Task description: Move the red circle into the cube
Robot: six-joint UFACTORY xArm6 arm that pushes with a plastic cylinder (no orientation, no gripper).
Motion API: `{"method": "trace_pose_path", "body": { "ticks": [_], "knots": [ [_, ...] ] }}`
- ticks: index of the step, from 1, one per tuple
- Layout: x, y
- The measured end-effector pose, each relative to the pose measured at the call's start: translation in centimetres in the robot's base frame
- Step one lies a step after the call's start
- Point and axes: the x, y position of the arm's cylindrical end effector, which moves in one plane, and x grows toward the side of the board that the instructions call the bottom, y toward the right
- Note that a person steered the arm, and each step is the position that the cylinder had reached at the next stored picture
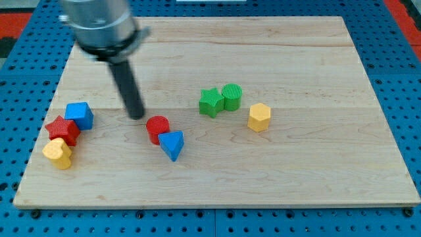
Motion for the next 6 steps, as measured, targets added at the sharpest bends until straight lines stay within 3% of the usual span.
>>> {"method": "trace_pose_path", "body": {
  "ticks": [1, 2, 3, 5, 6],
  "knots": [
    [1.9, 7.3],
    [5.0, 5.7],
    [5.5, -0.1],
    [4.0, 7.0],
    [3.1, 3.2]
  ]
}}
